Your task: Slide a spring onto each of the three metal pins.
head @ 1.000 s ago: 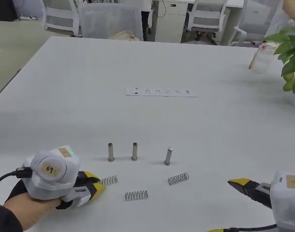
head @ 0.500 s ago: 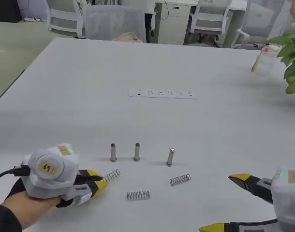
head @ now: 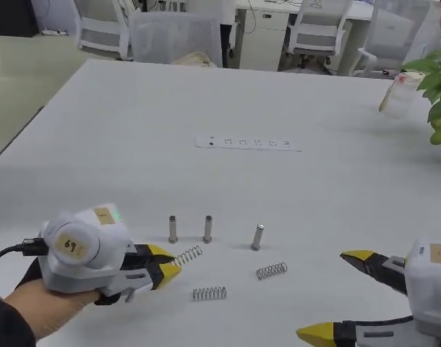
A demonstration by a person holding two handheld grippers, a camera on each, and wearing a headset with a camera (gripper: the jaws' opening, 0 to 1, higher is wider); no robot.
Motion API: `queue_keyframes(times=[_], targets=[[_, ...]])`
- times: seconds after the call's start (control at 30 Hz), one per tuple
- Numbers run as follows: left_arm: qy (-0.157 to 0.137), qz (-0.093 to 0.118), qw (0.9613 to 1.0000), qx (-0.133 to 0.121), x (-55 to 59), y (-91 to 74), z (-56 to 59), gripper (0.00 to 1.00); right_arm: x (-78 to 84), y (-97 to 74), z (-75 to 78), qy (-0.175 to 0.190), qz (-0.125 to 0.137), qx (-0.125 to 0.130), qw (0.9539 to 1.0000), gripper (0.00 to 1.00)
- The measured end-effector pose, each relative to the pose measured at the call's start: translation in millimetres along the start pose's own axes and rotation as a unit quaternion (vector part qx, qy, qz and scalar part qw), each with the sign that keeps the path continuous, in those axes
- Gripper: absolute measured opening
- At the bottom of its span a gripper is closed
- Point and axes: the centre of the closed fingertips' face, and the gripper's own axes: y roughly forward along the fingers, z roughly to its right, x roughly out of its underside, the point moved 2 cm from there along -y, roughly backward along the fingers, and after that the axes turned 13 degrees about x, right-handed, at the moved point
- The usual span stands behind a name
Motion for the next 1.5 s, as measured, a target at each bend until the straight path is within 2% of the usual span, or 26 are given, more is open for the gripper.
queue_keyframes(times=[0.27, 0.5, 0.77, 1.03, 1.2, 1.5], targets=[[0.025, 0.016, 0.9993, 0.021, -21.0, 0.8, 16.2, 0.02, -16.4, 9.6, 0.2, -0.016, 0.011, -0.009, 0.9998, 0.83], [0.04, 0.021, 0.9984, 0.034, -31.6, 1.7, 23.4, 0.02, -30.5, 21.6, -2.9, -0.037, 0.019, -0.028, 0.9988, 0.8], [0.044, 0.014, 0.998, 0.043, -30.2, 6.5, 22.9, 0.02, -41.7, 41.3, -6.5, -0.054, 0.025, -0.05, 0.997, 0.74], [0.05, 0.012, 0.9974, 0.052, -33.4, 11.9, 26.1, 0.02, -50.3, 54.0, -11.9, -0.051, 0.028, -0.073, 0.9956, 0.65], [0.053, 0.009, 0.9969, 0.057, -33.2, 16.9, 28.5, 0.02, -55.8, 59.1, -19.7, -0.044, 0.032, -0.097, 0.9938, 0.57], [0.059, 0.006, 0.9958, 0.07, -34.0, 24.4, 35.5, 0.02, -56.8, 66.4, -39.0, -0.058, 0.031, -0.135, 0.9887, 0.45]])
